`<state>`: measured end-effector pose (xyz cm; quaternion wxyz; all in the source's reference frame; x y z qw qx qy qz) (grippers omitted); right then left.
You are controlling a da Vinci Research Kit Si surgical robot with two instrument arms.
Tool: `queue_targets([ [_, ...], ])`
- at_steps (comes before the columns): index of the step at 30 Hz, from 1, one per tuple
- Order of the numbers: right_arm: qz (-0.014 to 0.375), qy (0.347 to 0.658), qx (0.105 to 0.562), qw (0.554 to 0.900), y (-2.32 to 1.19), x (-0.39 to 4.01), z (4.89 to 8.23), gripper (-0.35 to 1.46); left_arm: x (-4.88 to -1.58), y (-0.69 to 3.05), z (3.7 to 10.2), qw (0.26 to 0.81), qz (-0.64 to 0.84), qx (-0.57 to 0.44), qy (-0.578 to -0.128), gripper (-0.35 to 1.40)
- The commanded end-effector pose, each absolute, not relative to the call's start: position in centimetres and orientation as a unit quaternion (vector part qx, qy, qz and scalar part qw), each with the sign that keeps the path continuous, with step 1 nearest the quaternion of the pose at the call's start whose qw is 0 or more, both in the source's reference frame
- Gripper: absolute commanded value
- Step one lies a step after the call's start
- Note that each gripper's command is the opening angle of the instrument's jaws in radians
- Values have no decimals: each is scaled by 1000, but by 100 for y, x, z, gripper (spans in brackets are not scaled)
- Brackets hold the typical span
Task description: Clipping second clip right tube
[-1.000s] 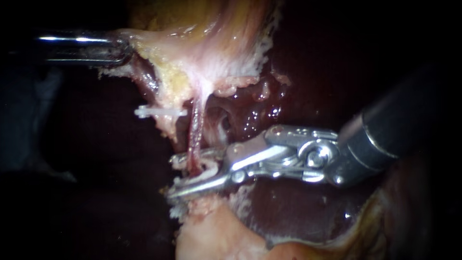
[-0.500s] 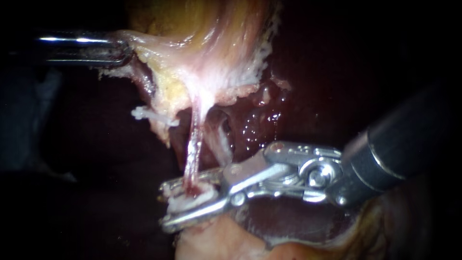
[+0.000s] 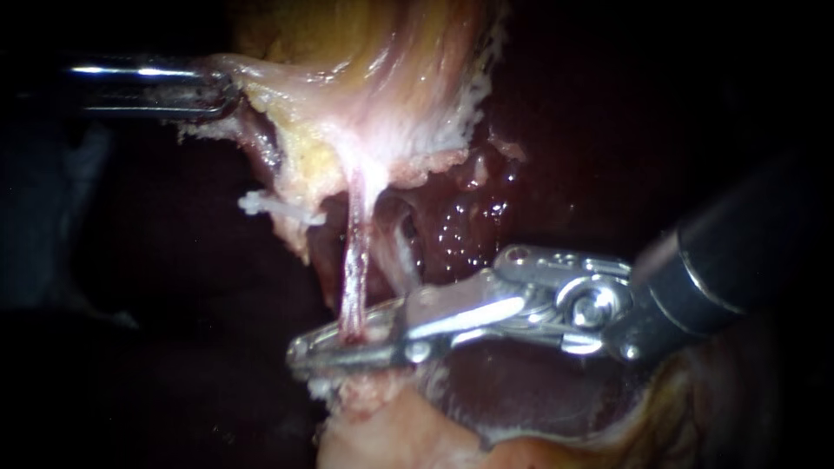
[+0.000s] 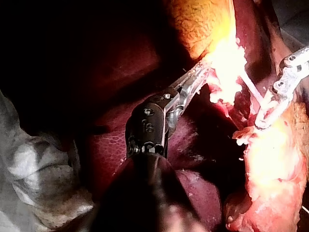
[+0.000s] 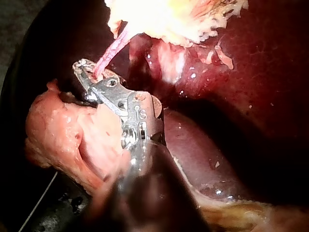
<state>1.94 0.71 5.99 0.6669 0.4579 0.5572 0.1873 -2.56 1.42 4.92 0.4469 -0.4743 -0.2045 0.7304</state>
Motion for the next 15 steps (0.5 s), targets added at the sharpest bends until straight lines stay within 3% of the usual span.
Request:
queue_targets([
  [1, 187, 557, 458, 667, 70, 194, 602, -35, -256, 142, 492, 447, 730, -474, -205, -35],
  [15, 187, 558, 458, 666, 71, 193, 606, -35, -258, 141, 494, 447, 730, -474, -204, -35],
])
